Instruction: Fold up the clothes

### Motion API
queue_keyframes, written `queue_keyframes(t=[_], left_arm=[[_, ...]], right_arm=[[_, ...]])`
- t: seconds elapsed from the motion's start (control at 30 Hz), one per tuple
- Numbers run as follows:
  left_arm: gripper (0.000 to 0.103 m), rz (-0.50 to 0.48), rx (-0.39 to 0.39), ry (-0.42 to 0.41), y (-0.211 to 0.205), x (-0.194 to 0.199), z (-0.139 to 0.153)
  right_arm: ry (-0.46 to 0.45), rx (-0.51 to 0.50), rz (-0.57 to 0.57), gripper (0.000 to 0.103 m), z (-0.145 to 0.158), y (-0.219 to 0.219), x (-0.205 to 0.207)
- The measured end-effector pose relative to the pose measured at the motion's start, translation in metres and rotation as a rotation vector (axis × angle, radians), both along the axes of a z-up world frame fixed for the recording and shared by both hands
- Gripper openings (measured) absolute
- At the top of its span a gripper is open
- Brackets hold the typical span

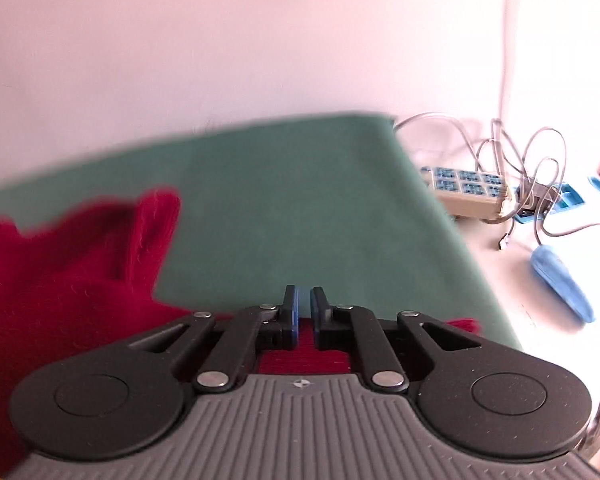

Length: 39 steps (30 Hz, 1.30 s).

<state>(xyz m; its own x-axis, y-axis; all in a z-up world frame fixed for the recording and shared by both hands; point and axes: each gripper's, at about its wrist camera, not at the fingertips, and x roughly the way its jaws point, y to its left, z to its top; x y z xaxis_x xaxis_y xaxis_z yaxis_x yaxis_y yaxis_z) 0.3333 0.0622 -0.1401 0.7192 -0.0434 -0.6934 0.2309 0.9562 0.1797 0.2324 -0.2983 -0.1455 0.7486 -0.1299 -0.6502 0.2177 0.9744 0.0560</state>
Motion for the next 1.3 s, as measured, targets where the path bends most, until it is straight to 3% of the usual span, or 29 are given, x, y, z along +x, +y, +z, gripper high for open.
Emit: queue_keyframes(t=[0.03, 0.07, 0.1, 0.13, 0.2, 0.3, 0.37, 0.43, 0.47, 0.53, 0.63, 0.67, 0.7, 0.77, 0.87, 0.9, 0.93, 0.97, 1.07, 1.17, 1.27, 1.3], left_arm=[[0.025, -0.004, 0.008, -0.029, -0.002, -0.007, 0.006], [0.023, -0.023, 0.018, -0.058, -0.006, -0.015, 0.011], [0.024, -0.057, 0.02, -0.068, -0.012, -0.021, 0.013], [0.031, -0.094, 0.02, -0.074, -0.018, -0.026, 0.015], [0.04, -0.141, 0.045, -0.072, -0.032, -0.032, 0.01], [0.038, -0.115, 0.097, -0.015, -0.043, -0.019, -0.014], [0.058, -0.076, 0.094, -0.05, -0.038, -0.012, -0.018], [0.074, -0.016, 0.069, -0.042, -0.029, -0.001, -0.018], [0.076, -0.001, 0.043, -0.026, -0.023, 0.004, -0.018], [0.074, 0.008, 0.025, -0.006, -0.02, 0.008, -0.017], [0.041, -0.031, 0.038, -0.005, -0.023, -0.004, -0.005], [0.039, -0.04, 0.033, -0.01, -0.022, -0.01, 0.001], [0.041, -0.048, 0.021, -0.024, -0.019, -0.017, 0.007], [0.055, -0.074, 0.019, -0.049, -0.013, -0.039, 0.018], [0.056, -0.093, 0.004, -0.054, 0.0, -0.066, 0.032], [0.056, -0.091, -0.008, -0.04, 0.007, -0.073, 0.036], [0.056, -0.084, -0.014, -0.028, 0.013, -0.083, 0.039], [0.056, -0.075, -0.02, -0.016, 0.019, -0.095, 0.042], [0.058, -0.058, -0.042, 0.024, 0.042, -0.131, 0.05], [0.067, -0.013, -0.059, 0.043, 0.072, -0.181, 0.06], [0.069, 0.04, -0.086, 0.071, 0.1, -0.239, 0.064], [0.069, 0.059, -0.088, 0.082, 0.105, -0.257, 0.062]], right_arm=[[-0.008, -0.008, 0.019, 0.009, 0.0, 0.001, -0.007], [-0.016, -0.015, 0.037, 0.01, 0.001, 0.001, -0.015], [-0.023, -0.023, 0.056, 0.018, 0.001, 0.002, -0.022], [-0.01, -0.052, 0.053, 0.029, -0.003, 0.003, -0.025], [0.02, -0.087, 0.019, 0.038, -0.014, -0.004, -0.026], [0.033, -0.039, -0.059, 0.031, -0.027, -0.031, -0.026], [0.028, -0.041, -0.079, 0.022, -0.027, -0.039, -0.026], [0.021, -0.047, -0.095, 0.021, -0.025, -0.046, -0.027], [0.018, -0.051, -0.103, 0.022, -0.024, -0.049, -0.027], [0.011, -0.058, -0.118, 0.022, -0.023, -0.056, -0.028], [0.0, -0.068, -0.142, 0.027, -0.02, -0.066, -0.029], [-0.001, -0.066, -0.153, 0.028, -0.019, -0.069, -0.029], [-0.002, -0.063, -0.166, 0.032, -0.018, -0.072, -0.028], [-0.009, -0.063, -0.177, 0.039, -0.015, -0.068, -0.036], [0.018, -0.022, -0.171, 0.039, -0.017, -0.072, -0.031], [0.017, -0.017, -0.173, 0.031, -0.015, -0.069, -0.031], [0.011, -0.017, -0.176, 0.012, -0.01, -0.065, -0.032], [0.01, 0.0, -0.167, 0.003, -0.009, -0.065, -0.031], [0.009, -0.004, -0.206, 0.004, -0.005, -0.073, -0.025], [0.029, 0.011, -0.184, 0.009, -0.004, -0.083, -0.019], [-0.048, -0.059, -0.242, 0.024, 0.018, -0.077, -0.037], [-0.081, -0.038, -0.224, 0.035, 0.028, -0.074, -0.045]])
